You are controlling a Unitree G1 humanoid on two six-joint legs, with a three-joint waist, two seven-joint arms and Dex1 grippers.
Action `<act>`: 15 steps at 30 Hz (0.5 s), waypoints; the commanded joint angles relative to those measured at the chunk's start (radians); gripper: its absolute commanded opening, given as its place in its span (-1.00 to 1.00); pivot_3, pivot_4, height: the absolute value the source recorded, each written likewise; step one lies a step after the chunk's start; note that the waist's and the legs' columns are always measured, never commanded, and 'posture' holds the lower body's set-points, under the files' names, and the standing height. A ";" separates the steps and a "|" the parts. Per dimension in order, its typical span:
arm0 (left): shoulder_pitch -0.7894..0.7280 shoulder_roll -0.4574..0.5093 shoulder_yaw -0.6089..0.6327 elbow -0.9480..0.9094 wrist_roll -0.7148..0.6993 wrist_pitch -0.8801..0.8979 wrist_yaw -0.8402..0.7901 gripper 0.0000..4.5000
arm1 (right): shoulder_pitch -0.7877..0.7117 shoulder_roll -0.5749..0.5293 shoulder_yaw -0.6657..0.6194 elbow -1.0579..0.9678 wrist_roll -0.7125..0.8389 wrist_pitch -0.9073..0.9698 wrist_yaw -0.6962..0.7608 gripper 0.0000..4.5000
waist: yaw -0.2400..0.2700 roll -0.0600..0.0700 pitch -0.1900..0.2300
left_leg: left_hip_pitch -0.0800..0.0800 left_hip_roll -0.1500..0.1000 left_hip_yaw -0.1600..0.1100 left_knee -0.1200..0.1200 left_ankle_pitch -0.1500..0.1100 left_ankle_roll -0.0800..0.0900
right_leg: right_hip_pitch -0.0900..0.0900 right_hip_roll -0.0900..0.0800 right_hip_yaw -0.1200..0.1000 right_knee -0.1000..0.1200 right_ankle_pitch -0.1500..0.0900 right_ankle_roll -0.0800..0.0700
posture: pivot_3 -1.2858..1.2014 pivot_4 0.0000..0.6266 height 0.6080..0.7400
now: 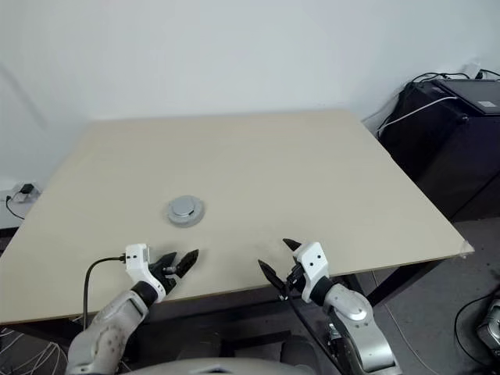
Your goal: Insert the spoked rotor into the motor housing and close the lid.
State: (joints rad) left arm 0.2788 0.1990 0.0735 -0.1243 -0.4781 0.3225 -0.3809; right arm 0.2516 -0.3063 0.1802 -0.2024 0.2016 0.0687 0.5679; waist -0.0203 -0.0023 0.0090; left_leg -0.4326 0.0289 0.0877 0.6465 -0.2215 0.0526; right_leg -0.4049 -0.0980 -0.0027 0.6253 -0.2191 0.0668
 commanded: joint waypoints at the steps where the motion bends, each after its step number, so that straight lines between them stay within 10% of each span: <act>1: 0.019 -0.007 -0.064 -0.056 0.170 -0.275 -0.020 0.99 | 0.000 0.012 -0.018 -0.013 -0.023 -0.054 -0.032 1.00 | 0.004 0.001 0.000 | -0.001 0.000 0.000 0.000 0.000 0.000 | -0.001 0.000 0.000 0.000 0.000 0.000 | 0.03 -1.00 1.00; 15: 0.064 -0.098 -0.113 0.045 0.431 -0.792 0.112 0.99 | 0.060 0.116 -0.103 0.047 -0.064 -0.230 -0.198 1.00 | 0.009 0.002 0.002 | -0.004 0.001 0.003 0.000 0.000 0.000 | -0.005 0.002 0.001 0.000 -0.003 0.005 | 0.03 -1.00 1.00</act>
State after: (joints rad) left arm 0.3489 0.1103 -0.0412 -0.0758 -0.0527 -0.4308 -0.2855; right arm 0.3135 -0.1998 0.0934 -0.1428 0.1408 -0.1264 0.3851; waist -0.0117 0.0000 0.0110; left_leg -0.4363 0.0299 0.0906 0.6462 -0.2216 0.0528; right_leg -0.4097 -0.0964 -0.0018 0.6254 -0.2222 0.0718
